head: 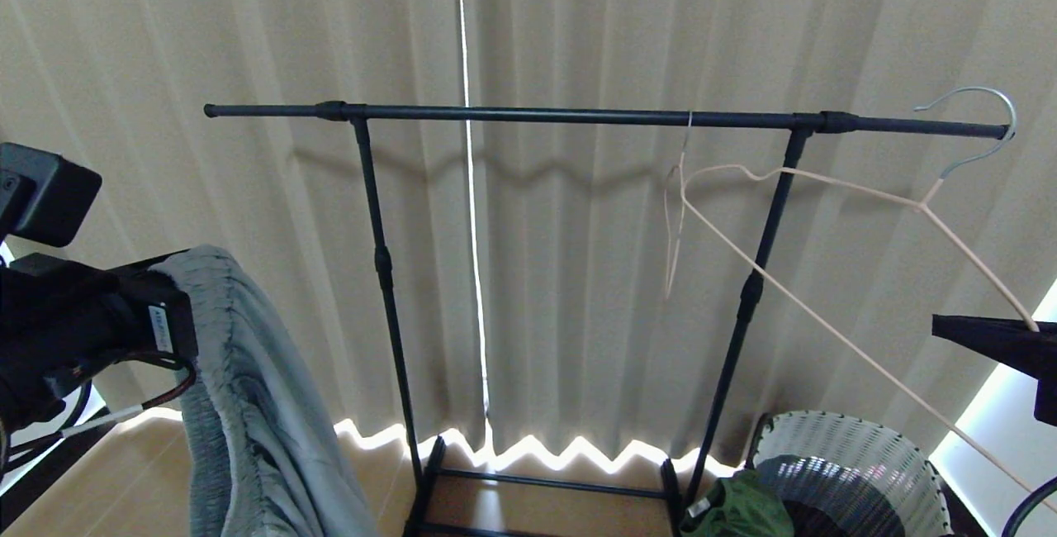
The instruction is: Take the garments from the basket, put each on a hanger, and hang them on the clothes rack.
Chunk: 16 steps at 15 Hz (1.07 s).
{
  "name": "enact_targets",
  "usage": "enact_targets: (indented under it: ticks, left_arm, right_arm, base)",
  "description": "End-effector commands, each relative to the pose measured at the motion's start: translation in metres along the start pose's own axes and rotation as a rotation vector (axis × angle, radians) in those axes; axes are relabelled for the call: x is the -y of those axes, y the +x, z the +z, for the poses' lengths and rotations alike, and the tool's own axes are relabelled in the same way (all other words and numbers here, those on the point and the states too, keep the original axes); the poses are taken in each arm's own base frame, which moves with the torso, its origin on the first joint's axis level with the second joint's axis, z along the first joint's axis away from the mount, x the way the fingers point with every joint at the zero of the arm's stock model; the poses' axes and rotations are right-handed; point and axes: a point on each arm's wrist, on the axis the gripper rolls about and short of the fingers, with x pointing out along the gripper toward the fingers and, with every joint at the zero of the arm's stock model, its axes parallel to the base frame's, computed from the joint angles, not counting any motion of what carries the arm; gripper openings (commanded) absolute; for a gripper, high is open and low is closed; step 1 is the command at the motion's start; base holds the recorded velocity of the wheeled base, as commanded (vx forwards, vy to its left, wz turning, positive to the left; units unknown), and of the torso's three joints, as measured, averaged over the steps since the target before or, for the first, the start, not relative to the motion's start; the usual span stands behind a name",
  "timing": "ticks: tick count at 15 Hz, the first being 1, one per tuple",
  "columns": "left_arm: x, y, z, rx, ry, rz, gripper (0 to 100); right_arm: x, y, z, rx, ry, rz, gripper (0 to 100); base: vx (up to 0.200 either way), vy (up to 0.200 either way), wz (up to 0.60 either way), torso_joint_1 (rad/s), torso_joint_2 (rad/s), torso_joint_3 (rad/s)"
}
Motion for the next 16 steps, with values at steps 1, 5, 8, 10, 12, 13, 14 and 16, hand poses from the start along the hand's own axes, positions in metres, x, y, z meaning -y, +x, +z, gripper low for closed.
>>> enact_targets:
  ticks: [1, 5, 8, 10, 12, 13, 14, 16]
  left_arm:
    - [0.001, 0.012, 0.007, 0.001, -0.018, -0.001, 0]
    - [0.015, 0.029, 0.012, -0.015, 0.001, -0.055, 0]
    - [0.029, 0.048, 0.019, -0.032, 0.017, -0.034, 0]
    - [0.037, 0.061, 0.025, -0.035, 0.018, -0.019, 0]
    - [0.042, 0.07, 0.023, -0.06, 0.026, 0.003, 0]
    - [0.043, 0.073, 0.021, -0.072, 0.03, 0.019, 0]
    - [0.047, 0.076, 0.019, -0.084, 0.033, 0.034, 0]
    - [0.053, 0.079, 0.027, -0.062, 0.022, 0.02, 0]
  right_arm:
    - [-0.019, -0.007, 0.003, 0.034, -0.03, 0.128, 0]
    - [-0.042, -0.002, 0.001, 0.009, -0.078, 0.283, 0]
    - [-0.052, 0.006, -0.003, -0.035, -0.101, 0.35, 0]
    - [-0.057, 0.013, -0.012, -0.086, -0.102, 0.38, 0]
    - [-0.059, 0.018, -0.018, -0.124, -0.103, 0.393, 0]
    - [-0.061, 0.021, -0.02, -0.141, -0.105, 0.405, 0]
    - [-0.066, 0.025, -0.022, -0.164, -0.11, 0.431, 0]
    - [-0.073, 0.028, -0.023, -0.184, -0.12, 0.466, 0]
  base:
    - [0.0, 0.0, 0.0, 0.0, 0.0, 0.0]
    - [0.0, 0.0, 0.0, 0.0, 0.0, 0.0]
    - [0.0, 0.0, 0.0, 0.0, 0.0, 0.0]
    - [0.0, 0.0, 0.0, 0.0, 0.0, 0.0]
    - [0.0, 0.0, 0.0, 0.0, 0.0, 0.0]
    - [0.0, 0.0, 0.0, 0.0, 0.0, 0.0]
    - [0.0, 0.0, 0.0, 0.0, 0.0, 0.0]
    - [0.0, 0.0, 0.0, 0.0, 0.0, 0.0]
